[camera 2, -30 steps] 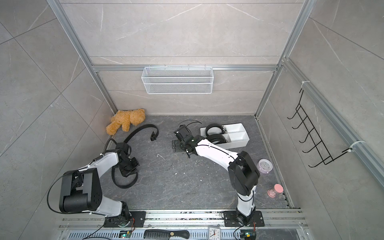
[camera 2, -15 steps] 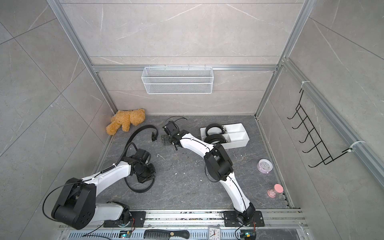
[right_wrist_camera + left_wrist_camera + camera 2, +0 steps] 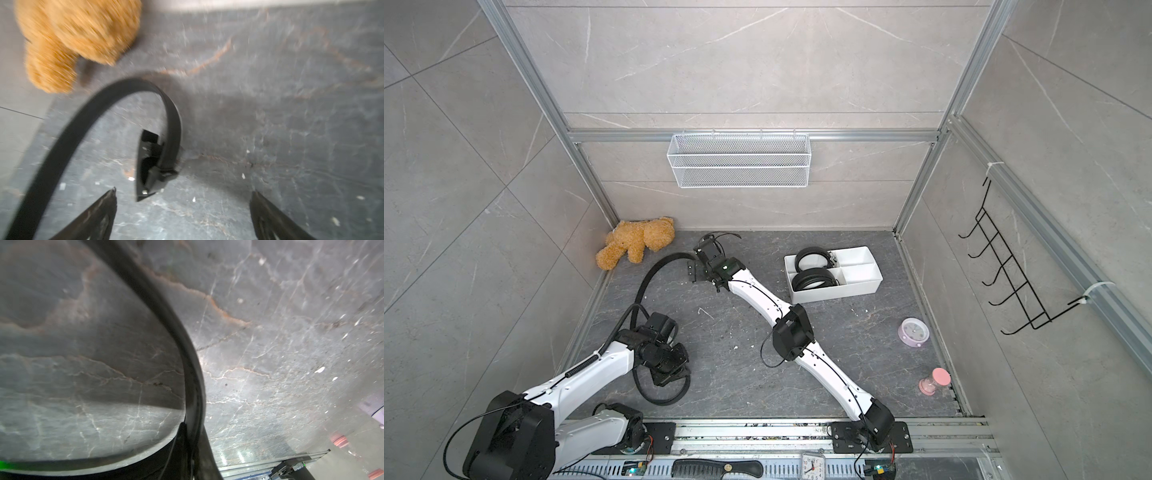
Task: Place the belts into the storage roll
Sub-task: Adjust the belt at the center of the board.
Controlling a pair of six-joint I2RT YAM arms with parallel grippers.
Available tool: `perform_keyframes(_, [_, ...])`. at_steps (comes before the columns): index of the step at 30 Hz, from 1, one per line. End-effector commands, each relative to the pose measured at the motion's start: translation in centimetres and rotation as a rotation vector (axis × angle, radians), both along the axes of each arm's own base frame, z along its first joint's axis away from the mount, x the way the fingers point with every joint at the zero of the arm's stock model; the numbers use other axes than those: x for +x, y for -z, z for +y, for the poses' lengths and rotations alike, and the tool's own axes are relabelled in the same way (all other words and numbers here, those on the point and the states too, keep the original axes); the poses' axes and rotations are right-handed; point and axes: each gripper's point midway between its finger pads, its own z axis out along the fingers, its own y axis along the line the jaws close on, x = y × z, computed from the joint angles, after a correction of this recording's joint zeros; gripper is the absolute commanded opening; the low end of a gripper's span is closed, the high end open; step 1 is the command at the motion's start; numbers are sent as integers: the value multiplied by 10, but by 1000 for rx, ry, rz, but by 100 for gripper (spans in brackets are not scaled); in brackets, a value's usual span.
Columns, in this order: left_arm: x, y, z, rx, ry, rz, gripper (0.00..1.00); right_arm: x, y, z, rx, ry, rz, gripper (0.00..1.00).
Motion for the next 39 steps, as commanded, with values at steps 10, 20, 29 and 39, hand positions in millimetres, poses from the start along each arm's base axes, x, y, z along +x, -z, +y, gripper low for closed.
perform_keyframes(10, [-47, 0, -34, -165, 163, 129, 0, -10, 15, 5, -23, 6, 20, 100])
perform_keyframes(20, [-52, -10, -52, -251, 231, 110, 0, -13, -8, 30, -4, -45, -100, 100])
perform_keyframes(29, [-7, -15, -114, -291, 376, 22, 0, -21, -3, -10, -114, -3, 25, 98])
perform_keyframes(39, [26, -24, -215, -308, 553, -38, 0, -37, -95, -169, -367, 122, 187, 97])
